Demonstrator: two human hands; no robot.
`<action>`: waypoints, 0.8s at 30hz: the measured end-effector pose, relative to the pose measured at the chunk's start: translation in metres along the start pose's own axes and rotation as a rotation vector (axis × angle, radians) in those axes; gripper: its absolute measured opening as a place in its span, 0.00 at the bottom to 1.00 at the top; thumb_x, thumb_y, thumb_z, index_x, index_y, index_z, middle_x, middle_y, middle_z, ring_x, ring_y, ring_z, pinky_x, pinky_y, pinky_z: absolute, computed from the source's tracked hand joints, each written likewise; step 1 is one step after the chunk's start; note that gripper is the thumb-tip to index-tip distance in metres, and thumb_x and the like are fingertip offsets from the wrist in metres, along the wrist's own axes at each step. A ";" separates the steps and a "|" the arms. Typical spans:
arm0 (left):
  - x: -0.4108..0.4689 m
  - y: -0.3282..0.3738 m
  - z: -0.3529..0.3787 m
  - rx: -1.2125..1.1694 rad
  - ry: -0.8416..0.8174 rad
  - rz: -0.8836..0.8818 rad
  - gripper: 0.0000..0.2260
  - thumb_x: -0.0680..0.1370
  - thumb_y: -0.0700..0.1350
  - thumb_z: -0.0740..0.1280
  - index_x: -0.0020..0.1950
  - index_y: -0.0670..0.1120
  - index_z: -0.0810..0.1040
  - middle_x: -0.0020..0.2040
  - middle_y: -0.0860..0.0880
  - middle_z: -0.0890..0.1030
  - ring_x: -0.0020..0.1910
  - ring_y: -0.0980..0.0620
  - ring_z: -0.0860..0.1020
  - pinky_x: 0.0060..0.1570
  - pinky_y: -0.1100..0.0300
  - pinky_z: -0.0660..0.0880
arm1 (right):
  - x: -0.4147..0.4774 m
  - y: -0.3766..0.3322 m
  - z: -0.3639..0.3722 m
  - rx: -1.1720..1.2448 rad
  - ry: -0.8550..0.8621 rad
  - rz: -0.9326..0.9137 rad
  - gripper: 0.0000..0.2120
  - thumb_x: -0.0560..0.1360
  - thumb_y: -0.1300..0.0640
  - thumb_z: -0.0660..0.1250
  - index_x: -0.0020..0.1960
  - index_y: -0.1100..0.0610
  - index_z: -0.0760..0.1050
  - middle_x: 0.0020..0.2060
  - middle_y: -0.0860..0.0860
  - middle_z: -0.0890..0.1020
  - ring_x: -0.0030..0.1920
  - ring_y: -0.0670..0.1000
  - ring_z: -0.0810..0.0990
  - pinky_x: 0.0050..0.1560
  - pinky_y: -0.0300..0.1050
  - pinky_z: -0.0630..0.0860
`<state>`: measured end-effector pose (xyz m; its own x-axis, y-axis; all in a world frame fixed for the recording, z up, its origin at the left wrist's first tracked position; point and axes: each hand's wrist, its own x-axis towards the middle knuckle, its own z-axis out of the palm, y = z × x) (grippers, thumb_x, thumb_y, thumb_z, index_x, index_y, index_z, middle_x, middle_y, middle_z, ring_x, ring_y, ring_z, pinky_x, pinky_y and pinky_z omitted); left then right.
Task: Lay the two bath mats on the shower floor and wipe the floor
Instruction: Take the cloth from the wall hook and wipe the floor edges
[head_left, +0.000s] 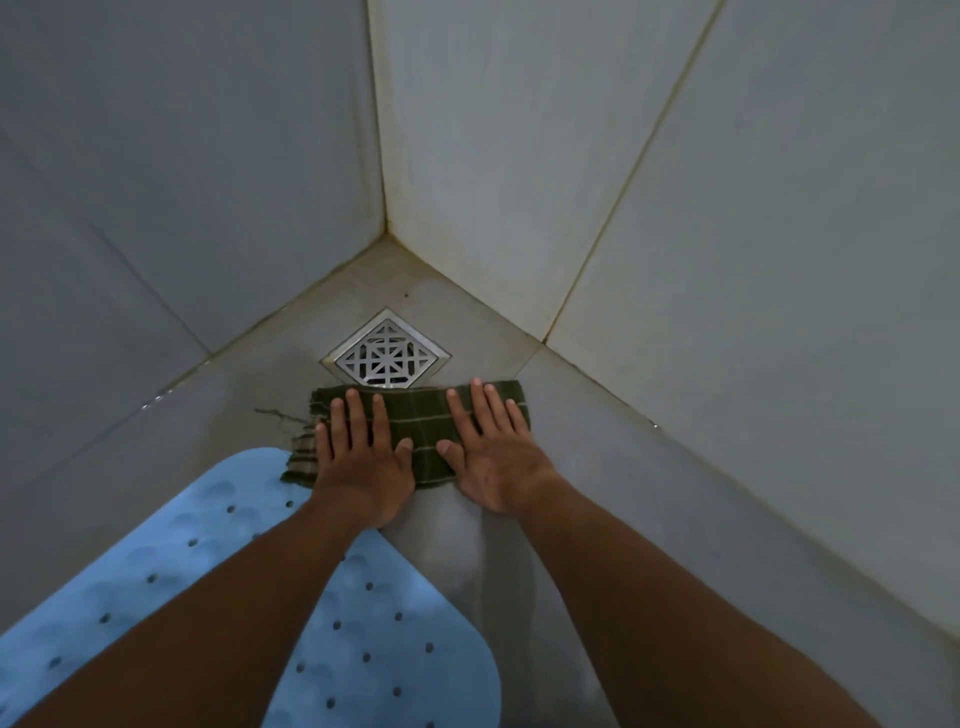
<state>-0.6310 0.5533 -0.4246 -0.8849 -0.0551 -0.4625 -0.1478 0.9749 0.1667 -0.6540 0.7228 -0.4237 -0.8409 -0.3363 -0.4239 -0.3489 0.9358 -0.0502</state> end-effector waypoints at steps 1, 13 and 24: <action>0.001 -0.001 0.000 0.001 0.001 -0.001 0.31 0.83 0.58 0.41 0.79 0.45 0.31 0.78 0.40 0.30 0.78 0.41 0.32 0.76 0.45 0.34 | 0.001 -0.001 0.000 -0.009 0.000 -0.002 0.38 0.75 0.35 0.28 0.80 0.51 0.33 0.79 0.58 0.35 0.78 0.59 0.32 0.78 0.60 0.40; -0.001 0.001 0.004 0.028 0.011 -0.037 0.31 0.83 0.58 0.41 0.78 0.45 0.29 0.78 0.39 0.30 0.78 0.41 0.33 0.74 0.45 0.35 | -0.003 -0.004 -0.005 0.085 -0.001 0.012 0.31 0.82 0.39 0.39 0.79 0.48 0.31 0.78 0.57 0.33 0.78 0.57 0.33 0.78 0.59 0.39; -0.008 0.051 0.013 -0.061 0.066 -0.302 0.30 0.84 0.57 0.42 0.80 0.46 0.33 0.79 0.41 0.33 0.78 0.43 0.34 0.76 0.44 0.36 | 0.014 0.054 -0.011 -0.007 -0.026 -0.286 0.31 0.83 0.38 0.39 0.79 0.47 0.31 0.79 0.53 0.33 0.78 0.52 0.31 0.78 0.53 0.35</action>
<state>-0.6256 0.6067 -0.4240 -0.8234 -0.3559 -0.4420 -0.4328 0.8976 0.0835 -0.6893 0.7671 -0.4227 -0.6973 -0.5834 -0.4164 -0.5733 0.8027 -0.1644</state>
